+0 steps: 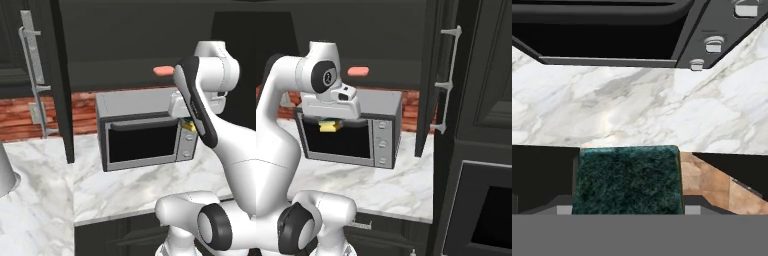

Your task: Pick up the bar soap and sponge from the sink, and place them back in the cabinet, and close the cabinet doors.

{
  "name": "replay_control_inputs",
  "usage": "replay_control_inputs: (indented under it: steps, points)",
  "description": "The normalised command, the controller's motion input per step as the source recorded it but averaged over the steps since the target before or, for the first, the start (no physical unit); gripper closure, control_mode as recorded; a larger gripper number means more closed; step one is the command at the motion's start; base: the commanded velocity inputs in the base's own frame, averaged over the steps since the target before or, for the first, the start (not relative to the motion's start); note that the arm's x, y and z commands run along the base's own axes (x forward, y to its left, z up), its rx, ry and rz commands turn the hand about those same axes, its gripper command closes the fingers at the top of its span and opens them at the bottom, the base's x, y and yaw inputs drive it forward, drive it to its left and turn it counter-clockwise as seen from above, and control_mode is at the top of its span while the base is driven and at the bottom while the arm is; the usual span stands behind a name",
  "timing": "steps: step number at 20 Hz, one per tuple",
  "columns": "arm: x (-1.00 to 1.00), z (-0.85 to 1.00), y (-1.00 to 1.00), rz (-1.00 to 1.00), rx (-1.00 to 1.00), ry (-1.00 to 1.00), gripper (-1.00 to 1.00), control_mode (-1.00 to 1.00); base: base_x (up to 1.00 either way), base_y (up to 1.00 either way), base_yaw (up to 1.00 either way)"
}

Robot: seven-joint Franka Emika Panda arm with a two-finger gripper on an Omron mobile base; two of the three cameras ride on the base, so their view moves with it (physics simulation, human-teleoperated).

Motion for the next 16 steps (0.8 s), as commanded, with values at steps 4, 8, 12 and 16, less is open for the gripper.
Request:
replay_control_inputs:
  steps: [4, 8, 12, 16]
  points:
    - [0.0, 0.0, 0.0, 0.0, 0.0, 0.0, 1.0, 1.0, 0.38, 0.11, 0.0]
    - [0.0, 0.0, 0.0, 0.0, 0.0, 0.0, 1.0, 1.0, 0.4, 0.0, 0.0]
    - [0.0, 0.0, 0.0, 0.0, 0.0, 0.0, 1.0, 1.0, 0.42, 0.0, -0.01]
    - [0.0, 0.0, 0.0, 0.0, 0.0, 0.0, 1.0, 1.0, 0.4, 0.0, 0.0]
